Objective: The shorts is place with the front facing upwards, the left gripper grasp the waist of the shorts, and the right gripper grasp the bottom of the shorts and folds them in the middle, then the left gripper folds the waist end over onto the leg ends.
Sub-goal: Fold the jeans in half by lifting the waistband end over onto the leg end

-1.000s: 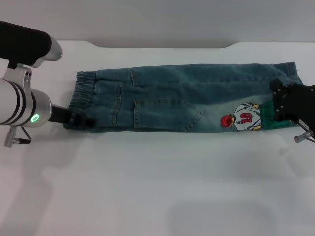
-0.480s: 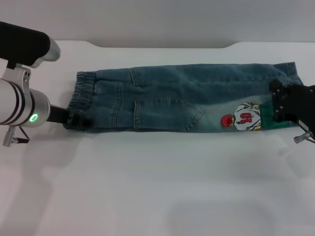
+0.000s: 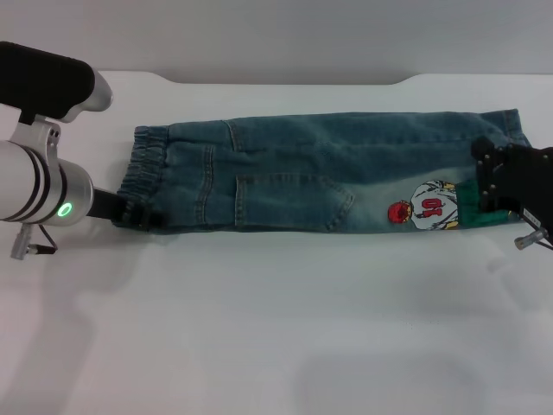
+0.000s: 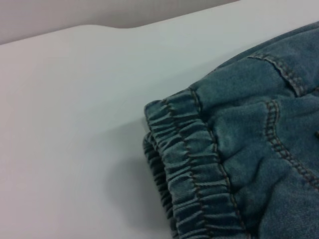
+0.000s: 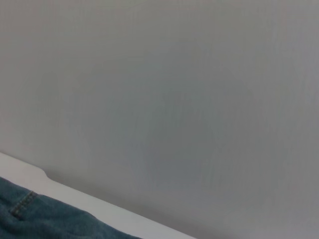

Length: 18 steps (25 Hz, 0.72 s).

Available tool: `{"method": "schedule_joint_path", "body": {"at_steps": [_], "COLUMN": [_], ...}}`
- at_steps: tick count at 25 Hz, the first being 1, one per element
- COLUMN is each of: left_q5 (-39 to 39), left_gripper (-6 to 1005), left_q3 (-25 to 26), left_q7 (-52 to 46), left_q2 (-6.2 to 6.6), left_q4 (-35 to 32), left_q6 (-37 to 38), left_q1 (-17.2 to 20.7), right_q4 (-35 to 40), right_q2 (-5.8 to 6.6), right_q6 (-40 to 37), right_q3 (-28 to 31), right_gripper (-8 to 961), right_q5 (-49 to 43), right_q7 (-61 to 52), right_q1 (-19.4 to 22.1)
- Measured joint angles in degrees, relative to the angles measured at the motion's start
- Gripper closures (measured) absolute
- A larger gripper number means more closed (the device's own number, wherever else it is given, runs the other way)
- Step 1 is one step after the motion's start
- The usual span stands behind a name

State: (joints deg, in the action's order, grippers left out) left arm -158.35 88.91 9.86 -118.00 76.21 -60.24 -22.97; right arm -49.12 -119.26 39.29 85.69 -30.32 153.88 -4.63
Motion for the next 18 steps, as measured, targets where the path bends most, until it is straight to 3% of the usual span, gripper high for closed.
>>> {"method": "schedule_joint_path", "body": {"at_steps": [10, 18], "left_q5": [0.0, 0.2], "left_gripper": [214, 348], "left_q3": [-1.9, -3.0], "left_q7": [0.3, 1.2], "left_q2": [-0.13, -0.20], "left_q4": [-1.6, 0.9], "left_q6": [1.5, 3.6], "left_q1": [-0.5, 1.2], "right_q4": [-1.6, -2.2], "right_q2": [0.00, 0.00], "right_q6": [0.1, 0.2], "right_q3": [0.0, -0.3], "right_gripper": [953, 953], "right_q5": [0.0, -0.3], "right_q7": [-0.1, -0.2], "right_q1": [0.7, 1.2]}}
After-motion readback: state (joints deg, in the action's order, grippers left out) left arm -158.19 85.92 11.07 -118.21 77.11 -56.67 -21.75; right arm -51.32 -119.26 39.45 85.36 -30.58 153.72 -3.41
